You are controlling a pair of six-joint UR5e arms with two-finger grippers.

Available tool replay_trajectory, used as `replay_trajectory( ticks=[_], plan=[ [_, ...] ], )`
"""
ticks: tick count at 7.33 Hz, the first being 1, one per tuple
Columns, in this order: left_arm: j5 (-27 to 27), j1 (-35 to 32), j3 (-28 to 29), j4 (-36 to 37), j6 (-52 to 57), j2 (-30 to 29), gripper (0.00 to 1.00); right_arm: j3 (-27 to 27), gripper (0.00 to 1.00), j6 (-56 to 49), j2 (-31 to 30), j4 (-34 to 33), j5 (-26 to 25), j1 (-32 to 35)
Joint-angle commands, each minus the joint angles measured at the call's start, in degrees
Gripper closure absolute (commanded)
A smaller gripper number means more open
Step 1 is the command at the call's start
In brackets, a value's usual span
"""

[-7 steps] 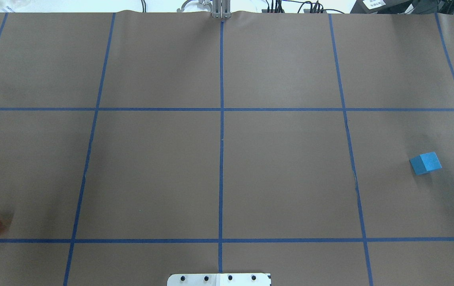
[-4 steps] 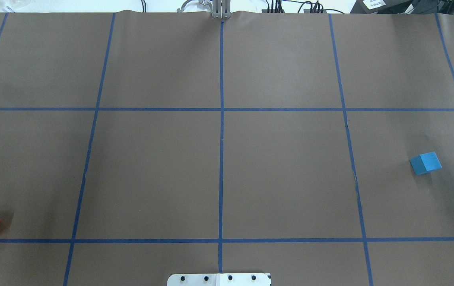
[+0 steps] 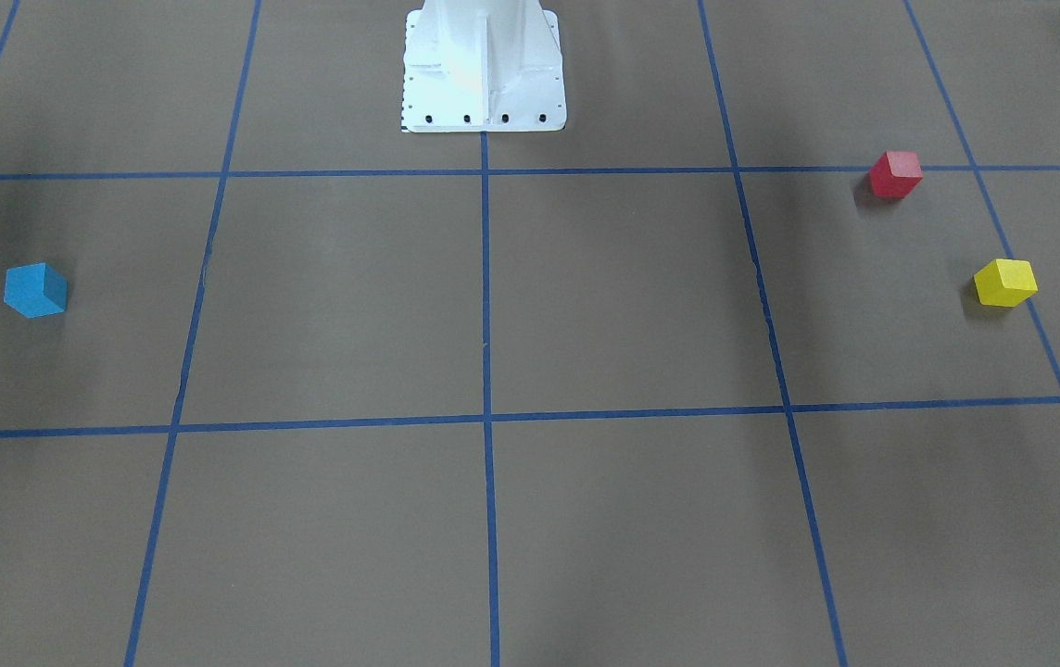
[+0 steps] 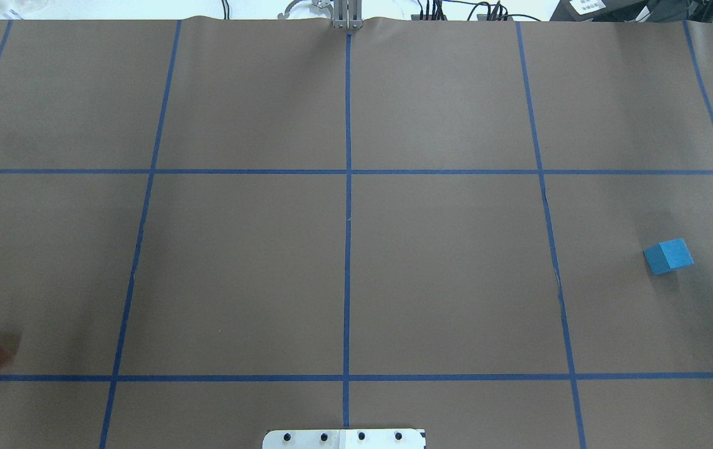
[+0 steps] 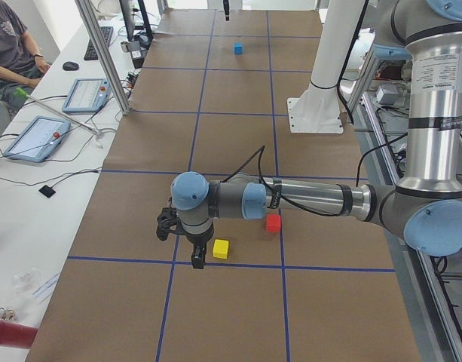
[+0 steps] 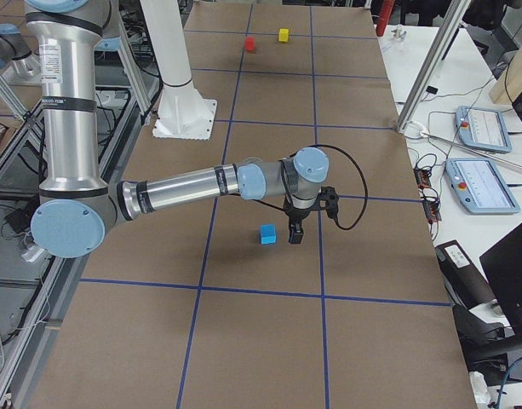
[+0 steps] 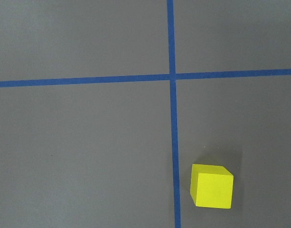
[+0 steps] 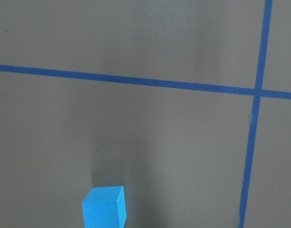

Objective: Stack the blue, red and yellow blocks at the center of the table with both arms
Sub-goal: 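Move the right gripper toward the blue cube, then lower the right gripper and grasp the blue cube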

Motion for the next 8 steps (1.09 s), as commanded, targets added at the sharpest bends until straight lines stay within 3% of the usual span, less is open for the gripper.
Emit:
replay_trajectory(
  ticks=[1, 3, 8],
  plan=[
    [-0.04, 0.0, -0.33, -0.07, 0.08, 0.02, 0.0, 0.56, 0.0, 5.02, -1.4, 3.75, -2.77, -6.11],
    [-0.13, 0.0, -0.59, -0.25, 0.08, 0.02, 0.0, 0.3, 0.0, 23.68, -6.66, 21.9, -8.13, -14.02],
    [-0.13, 0.0, -0.77, -0.25, -0.01, 0.02, 0.0, -2.59, 0.0, 24.38, -8.79, 30.22, -10.08, -18.44]
  ],
)
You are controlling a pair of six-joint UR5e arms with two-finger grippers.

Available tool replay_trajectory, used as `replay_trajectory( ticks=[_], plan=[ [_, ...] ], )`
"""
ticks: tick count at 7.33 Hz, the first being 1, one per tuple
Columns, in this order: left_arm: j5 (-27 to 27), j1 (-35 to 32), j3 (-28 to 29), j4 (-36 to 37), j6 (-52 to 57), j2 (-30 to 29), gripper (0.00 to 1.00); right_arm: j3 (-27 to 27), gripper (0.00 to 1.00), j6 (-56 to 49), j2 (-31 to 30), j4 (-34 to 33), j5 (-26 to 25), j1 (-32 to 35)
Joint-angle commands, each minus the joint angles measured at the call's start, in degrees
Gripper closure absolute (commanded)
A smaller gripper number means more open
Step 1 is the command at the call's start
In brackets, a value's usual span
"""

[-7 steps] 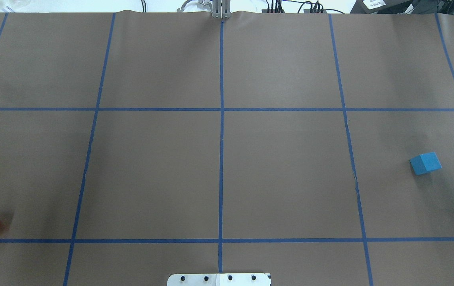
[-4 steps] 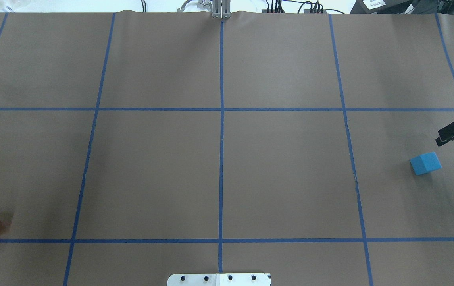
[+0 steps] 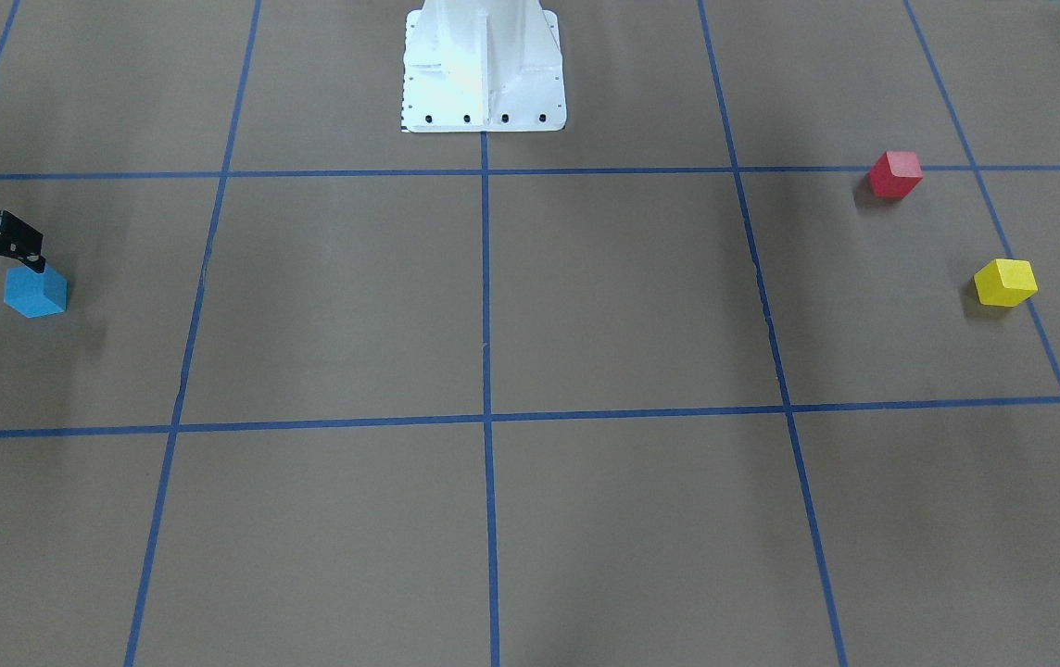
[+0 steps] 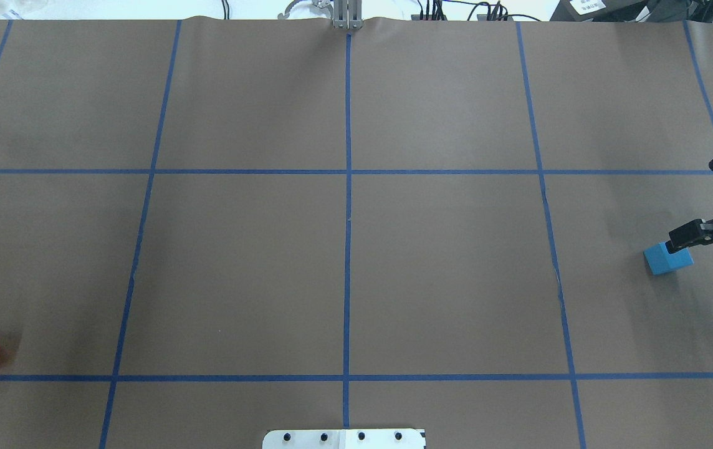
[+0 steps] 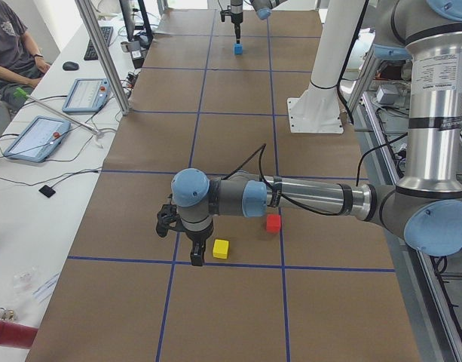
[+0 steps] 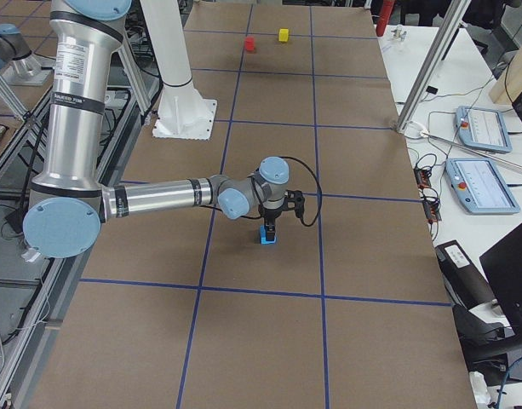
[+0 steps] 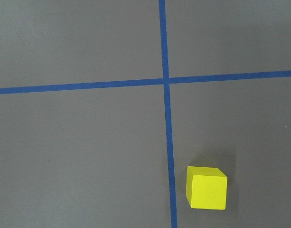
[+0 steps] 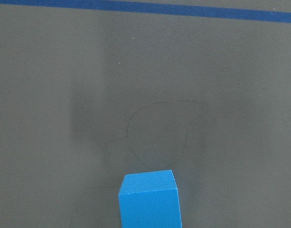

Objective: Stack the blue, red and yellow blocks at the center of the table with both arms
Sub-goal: 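Lower the right gripper and grasp the blue cube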

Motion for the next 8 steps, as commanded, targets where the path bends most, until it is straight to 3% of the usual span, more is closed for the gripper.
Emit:
replay_trajectory(
  ticks=[1, 2, 8],
  plan=[
    [-0.01, 0.0, -0.16, 0.0, 0.01, -0.08, 0.0, -3.67, 0.0, 0.14, -0.13, 6.03, -0.65, -0.77],
    [-0.01, 0.0, -0.16, 0.0, -0.07, 0.0, 0.0, -6.05, 0.0, 0.49, 0.04, 9.29, -0.39, -1.21],
    [-0.01, -0.09, -0.95, 0.09, 0.01, 0.0, 0.0, -6.16, 0.04, 4.63, 0.48, 9.59, -0.3, -4.37]
  ],
)
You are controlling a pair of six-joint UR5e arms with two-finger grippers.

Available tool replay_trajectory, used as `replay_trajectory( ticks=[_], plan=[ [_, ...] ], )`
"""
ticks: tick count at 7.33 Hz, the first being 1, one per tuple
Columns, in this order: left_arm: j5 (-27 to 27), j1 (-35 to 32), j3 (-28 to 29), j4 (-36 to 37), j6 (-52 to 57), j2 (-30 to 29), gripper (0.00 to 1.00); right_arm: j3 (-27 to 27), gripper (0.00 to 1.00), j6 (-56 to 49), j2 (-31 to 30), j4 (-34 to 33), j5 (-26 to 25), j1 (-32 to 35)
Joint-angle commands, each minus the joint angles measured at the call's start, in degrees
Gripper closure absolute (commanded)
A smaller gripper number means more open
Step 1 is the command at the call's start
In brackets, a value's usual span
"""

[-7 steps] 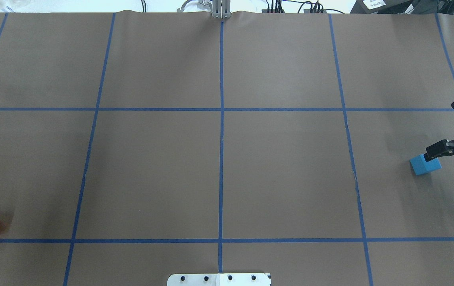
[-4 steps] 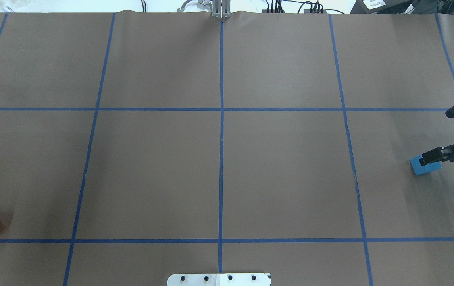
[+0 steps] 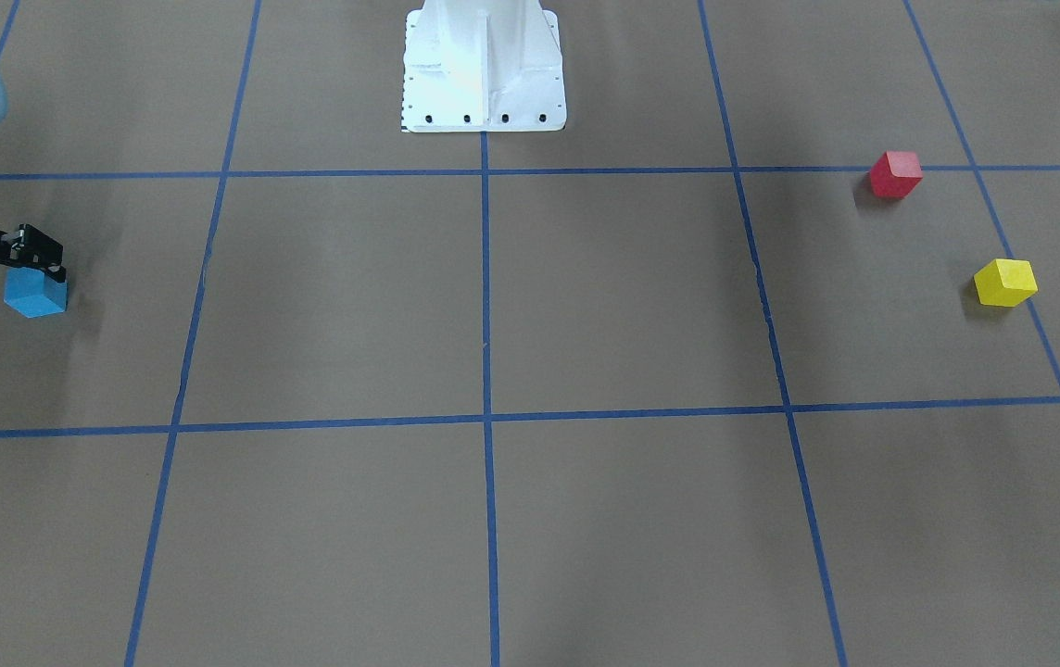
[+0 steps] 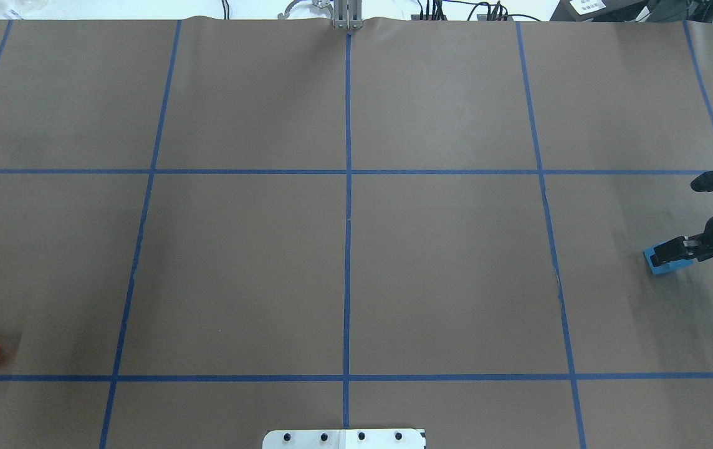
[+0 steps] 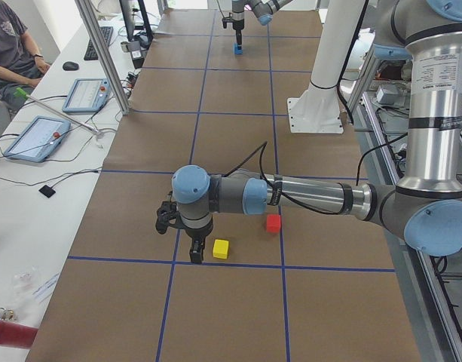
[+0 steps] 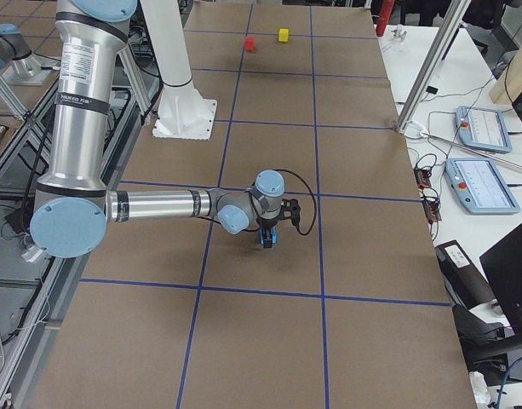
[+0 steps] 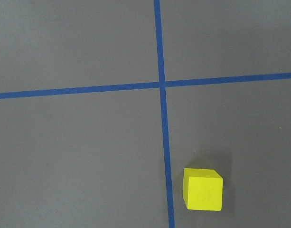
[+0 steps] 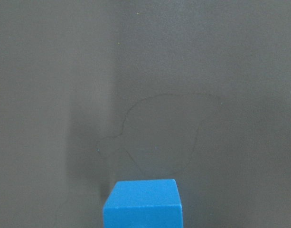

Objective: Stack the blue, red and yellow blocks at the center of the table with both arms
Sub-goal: 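Lower the right gripper and grasp the blue cube, then carry the blue cube with the right gripper to the table center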

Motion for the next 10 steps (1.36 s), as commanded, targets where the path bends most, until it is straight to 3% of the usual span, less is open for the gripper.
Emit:
replay_trajectory(
  ticks=[1, 2, 4, 5, 7, 10],
  plan=[
    [0.0, -0.01, -0.1, 0.03, 0.0, 0.0, 0.0, -0.15, 0.13, 0.51, 0.59, 0.01, -0.36, -1.45],
    [0.0, -0.01, -0.01, 0.03, 0.0, 0.0, 0.0, -0.76, 0.3, 0.33, 1.29, 0.01, -0.45, -1.46],
    [0.0, -0.01, -0.01, 0.03, 0.0, 0.09, 0.0, -1.21, 0.82, -0.2, 1.65, 0.01, -0.72, -1.37],
    [0.0, -0.01, -0.1, 0.03, 0.0, 0.09, 0.0, -1.21, 1.0, -0.46, 1.74, 0.01, -0.63, -1.37],
    [-0.09, 0.08, -0.97, 0.03, -0.17, 0.0, 0.0, 0.89, 1.0, 1.2, 6.0, -1.29, -0.01, -1.28],
    [-0.97, 0.6, -1.94, -1.27, -0.09, -0.17, 0.0, 0.64, 1.0, 20.75, 24.87, -12.76, -0.63, -5.38]
  ],
)
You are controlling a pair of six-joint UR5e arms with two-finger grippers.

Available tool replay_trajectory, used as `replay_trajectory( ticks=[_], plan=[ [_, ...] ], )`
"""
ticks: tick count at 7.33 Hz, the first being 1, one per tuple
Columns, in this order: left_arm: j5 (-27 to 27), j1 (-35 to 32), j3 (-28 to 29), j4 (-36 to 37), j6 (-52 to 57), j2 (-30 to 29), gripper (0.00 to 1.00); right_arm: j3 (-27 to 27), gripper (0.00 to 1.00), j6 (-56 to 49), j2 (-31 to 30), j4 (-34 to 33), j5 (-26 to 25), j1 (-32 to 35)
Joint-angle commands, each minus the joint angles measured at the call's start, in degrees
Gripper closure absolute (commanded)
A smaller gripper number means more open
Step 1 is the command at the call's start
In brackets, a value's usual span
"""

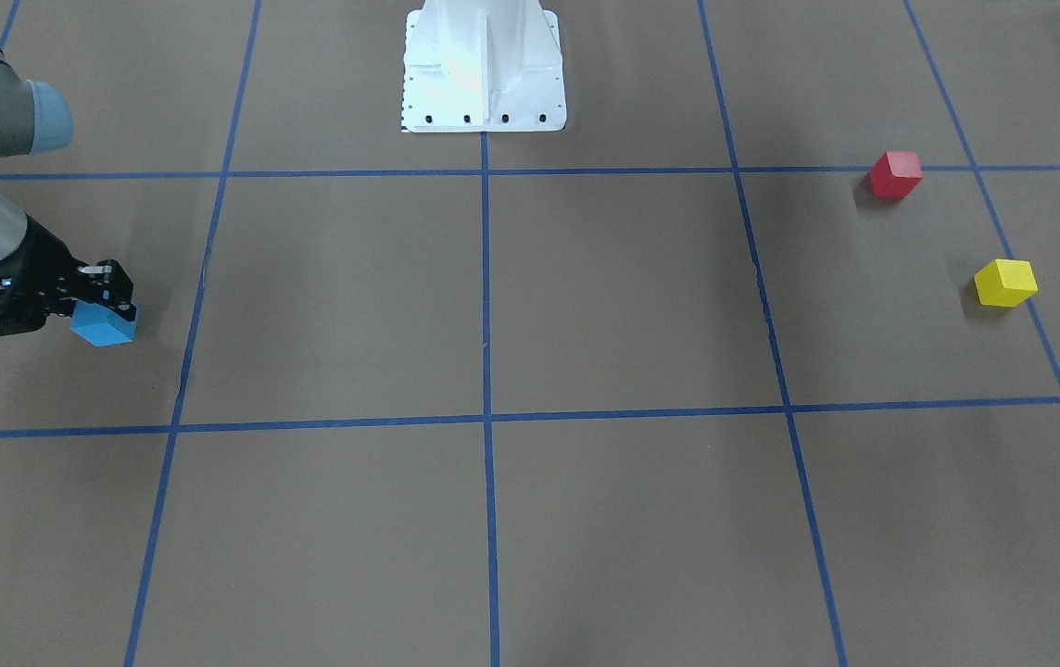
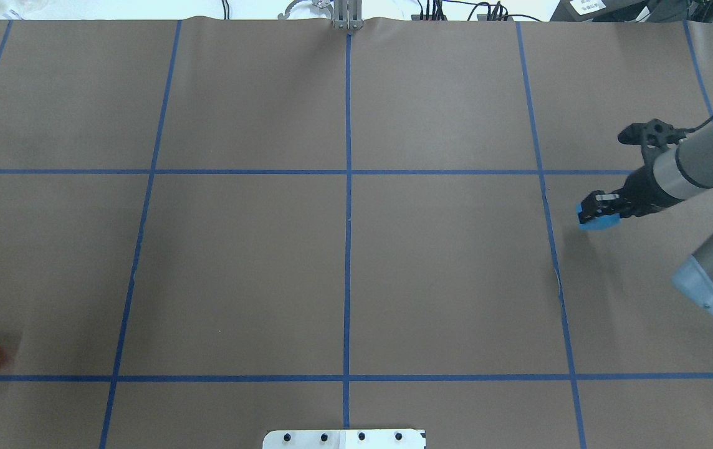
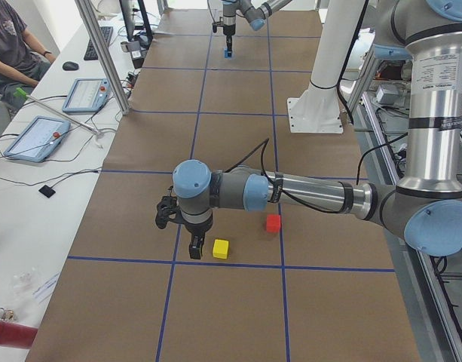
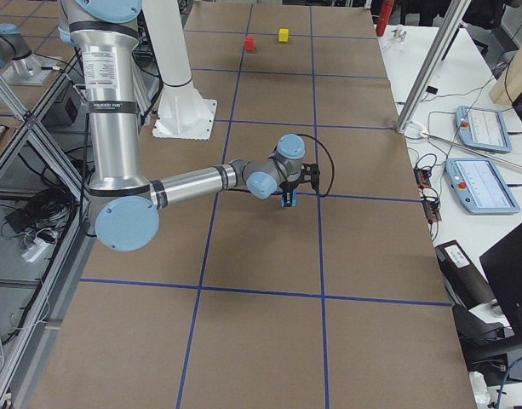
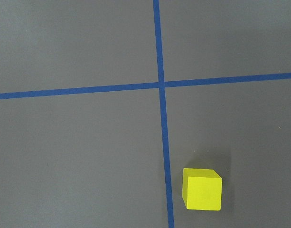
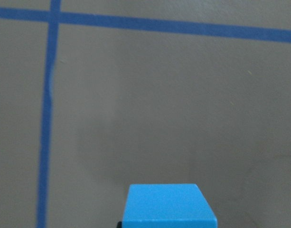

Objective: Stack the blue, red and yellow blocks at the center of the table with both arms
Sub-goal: 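Carry the blue cube with the right gripper to the table center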

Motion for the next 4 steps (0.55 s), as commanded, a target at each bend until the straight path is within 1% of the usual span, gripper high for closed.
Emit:
replay_trajectory(
  ticks=[1, 2, 3, 4],
  plan=[
    [-0.32, 0.51, -0.29, -3.86, -0.13, -0.04, 0.0, -0.64, 1.0, 12.78, 15.51, -10.23, -1.8, -7.37],
    [-0.32, 0.6, -0.21, -4.24, -0.22, -0.04, 0.0, -2.04, 1.0, 16.49, 21.84, -13.58, -7.56, -11.51],
    [-0.32, 1.21, 0.05, -4.33, -0.49, -0.04, 0.0, -5.1, 1.0, 16.96, 27.21, -15.09, -8.57, -13.38],
    [-0.23, 1.74, 0.06, -4.33, -0.49, -0.04, 0.0, -9.65, 1.0, 20.01, 33.09, -16.15, -8.84, -15.13]
  ],
)
